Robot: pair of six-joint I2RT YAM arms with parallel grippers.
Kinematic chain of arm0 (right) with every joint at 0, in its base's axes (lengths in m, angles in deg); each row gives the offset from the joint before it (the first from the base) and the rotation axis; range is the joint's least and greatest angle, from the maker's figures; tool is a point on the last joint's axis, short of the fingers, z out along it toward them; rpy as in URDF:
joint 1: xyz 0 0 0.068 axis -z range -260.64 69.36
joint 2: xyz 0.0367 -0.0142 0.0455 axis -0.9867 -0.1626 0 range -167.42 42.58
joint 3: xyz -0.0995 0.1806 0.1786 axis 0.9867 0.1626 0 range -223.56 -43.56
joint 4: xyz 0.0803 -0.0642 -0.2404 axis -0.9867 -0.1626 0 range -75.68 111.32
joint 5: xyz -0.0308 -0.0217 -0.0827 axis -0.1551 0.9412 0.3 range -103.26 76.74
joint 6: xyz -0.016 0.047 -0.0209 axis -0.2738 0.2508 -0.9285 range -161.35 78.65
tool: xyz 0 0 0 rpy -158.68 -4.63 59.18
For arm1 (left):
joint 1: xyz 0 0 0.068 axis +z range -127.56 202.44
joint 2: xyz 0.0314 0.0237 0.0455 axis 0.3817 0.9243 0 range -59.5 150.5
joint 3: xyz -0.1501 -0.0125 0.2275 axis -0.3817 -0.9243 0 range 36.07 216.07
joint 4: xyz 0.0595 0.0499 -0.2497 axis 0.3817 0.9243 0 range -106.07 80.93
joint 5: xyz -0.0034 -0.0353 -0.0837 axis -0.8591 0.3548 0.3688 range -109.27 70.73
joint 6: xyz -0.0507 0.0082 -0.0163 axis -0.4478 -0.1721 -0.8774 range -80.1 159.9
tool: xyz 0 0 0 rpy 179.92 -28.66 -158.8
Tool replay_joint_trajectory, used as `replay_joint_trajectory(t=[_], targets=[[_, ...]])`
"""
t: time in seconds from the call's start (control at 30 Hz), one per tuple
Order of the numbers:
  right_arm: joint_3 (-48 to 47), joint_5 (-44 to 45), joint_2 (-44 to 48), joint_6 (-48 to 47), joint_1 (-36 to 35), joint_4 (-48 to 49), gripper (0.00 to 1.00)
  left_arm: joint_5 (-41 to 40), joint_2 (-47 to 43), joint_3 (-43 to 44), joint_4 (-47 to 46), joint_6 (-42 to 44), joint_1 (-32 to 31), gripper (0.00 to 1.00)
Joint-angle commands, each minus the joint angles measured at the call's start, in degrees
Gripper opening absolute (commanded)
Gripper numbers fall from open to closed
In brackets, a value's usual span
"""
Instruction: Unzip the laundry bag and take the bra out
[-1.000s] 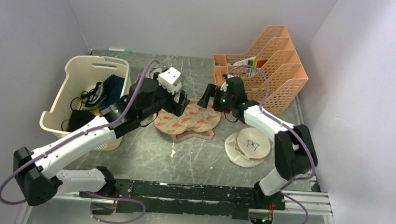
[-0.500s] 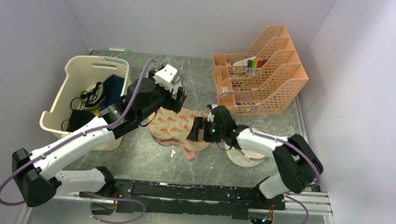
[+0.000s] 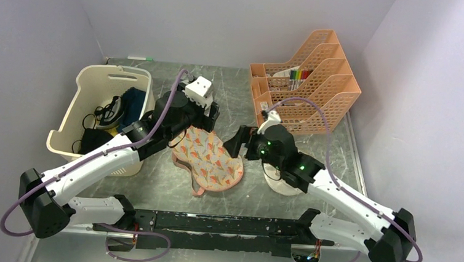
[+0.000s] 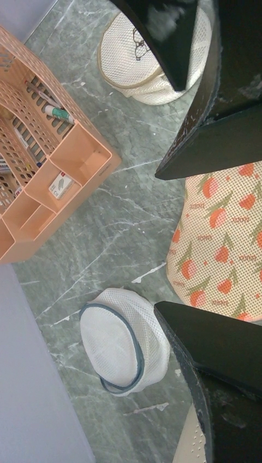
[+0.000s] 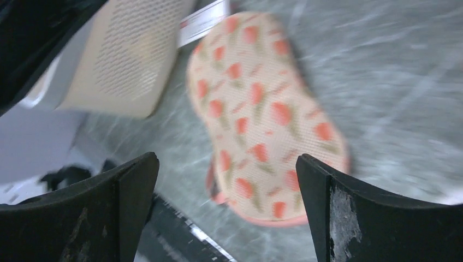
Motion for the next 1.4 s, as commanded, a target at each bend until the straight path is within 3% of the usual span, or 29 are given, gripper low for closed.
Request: replay_joint_trajectory(t=[0.0,0.17,0.27,0.43,0.57,0.7,0.87,1.0,1.2,1.37], targets=[[-1.0,21.9,3.6,-1.2,1.4,-17.8,1.00,0.4,1.1,0.2,-0.5,-1.5,-0.2,0.94],[1.0,25.7,10.9,1.0,1.4,-21.7,1.00,-3.4,4.9,3.8,5.7,-3.1,-0.1,0.94],[1.9,26.5,14.9,1.2,1.3,-22.9,1.00,-4.2,7.3,6.3,13.0,-11.5,-0.2,0.94],[3.2,28.8,18.9,0.4,1.4,-24.4,1.00,-0.3,7.2,-1.0,13.7,-28.2,-0.2,0.94],[3.9,28.8,19.6,-1.4,1.3,-23.7,1.00,0.3,10.4,-6.1,9.9,-33.5,-0.1,0.94],[3.9,29.1,19.6,-2.7,1.3,-24.3,1.00,0.6,20.7,-1.3,11.6,-32.4,-0.8,0.94],[4.7,27.7,22.0,-2.2,1.4,-23.8,1.00,-8.2,35.9,10.6,19.2,-29.3,-8.0,0.94],[3.9,28.6,24.5,-1.1,1.3,-25.9,1.00,-6.3,42.6,14.6,15.6,-25.8,-13.2,0.94],[3.7,30.5,29.9,0.2,1.4,-26.8,1.00,-4.3,40.8,13.3,6.1,-14.9,-23.3,0.94],[1.9,35.2,32.6,3.1,1.4,-29.8,1.00,-8.3,27.5,1.4,4.2,-19.0,-22.7,0.94]])
